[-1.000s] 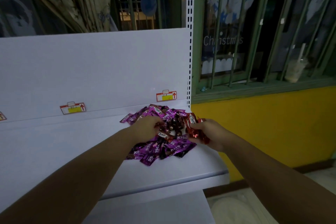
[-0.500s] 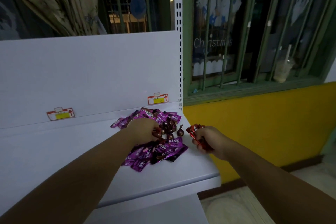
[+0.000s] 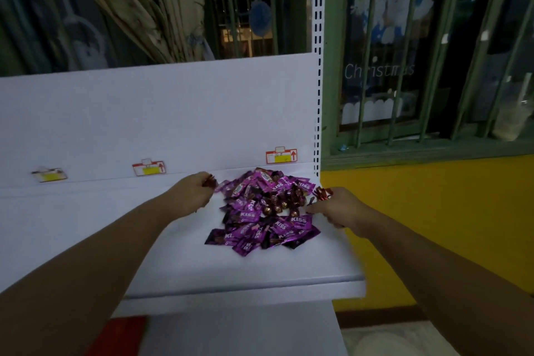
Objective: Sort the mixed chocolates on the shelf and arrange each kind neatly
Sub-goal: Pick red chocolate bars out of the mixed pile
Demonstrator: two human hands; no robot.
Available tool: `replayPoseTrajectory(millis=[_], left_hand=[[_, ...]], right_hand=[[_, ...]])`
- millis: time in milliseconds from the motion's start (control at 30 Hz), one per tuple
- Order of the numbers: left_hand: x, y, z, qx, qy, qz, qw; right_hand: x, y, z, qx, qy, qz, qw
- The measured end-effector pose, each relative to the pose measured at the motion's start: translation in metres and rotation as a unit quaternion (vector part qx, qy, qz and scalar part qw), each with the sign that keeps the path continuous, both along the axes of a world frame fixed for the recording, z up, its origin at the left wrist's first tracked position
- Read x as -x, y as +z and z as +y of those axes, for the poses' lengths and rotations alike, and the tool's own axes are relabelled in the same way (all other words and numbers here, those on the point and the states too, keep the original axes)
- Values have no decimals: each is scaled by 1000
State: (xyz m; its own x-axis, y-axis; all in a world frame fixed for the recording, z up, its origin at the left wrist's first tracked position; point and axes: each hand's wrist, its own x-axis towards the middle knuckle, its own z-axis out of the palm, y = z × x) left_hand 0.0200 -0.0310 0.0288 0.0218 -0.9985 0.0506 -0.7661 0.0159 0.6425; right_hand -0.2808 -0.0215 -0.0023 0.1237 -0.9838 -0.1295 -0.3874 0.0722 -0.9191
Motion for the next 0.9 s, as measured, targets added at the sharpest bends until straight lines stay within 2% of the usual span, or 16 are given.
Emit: replayPoseTrajectory(millis=[133,200,333,433,567,667,900], left_hand=[[-26,3,36,-61,76,76,992],[-39,3,56,-64,95,69,991],[-67,4,98,-72,118,29,990],[-90,5,126,-72,141,-6,987],[-127,7,153,-25,148,-116,982],[-161,12,174,-32,159,-168,972],[-252,21,211,2,179,-227,958]], right_hand=[[-41,5,-2,110,88,118,983],[-66,6,0,162,140,187,959],[-119,6,9,258,199,262,908],[-158,1,19,303,234,276,882],[-205,-6,34,338,285,284,851],[-240,-5,44,355,310,316,824],[-344,9,67,362,347,348,792]])
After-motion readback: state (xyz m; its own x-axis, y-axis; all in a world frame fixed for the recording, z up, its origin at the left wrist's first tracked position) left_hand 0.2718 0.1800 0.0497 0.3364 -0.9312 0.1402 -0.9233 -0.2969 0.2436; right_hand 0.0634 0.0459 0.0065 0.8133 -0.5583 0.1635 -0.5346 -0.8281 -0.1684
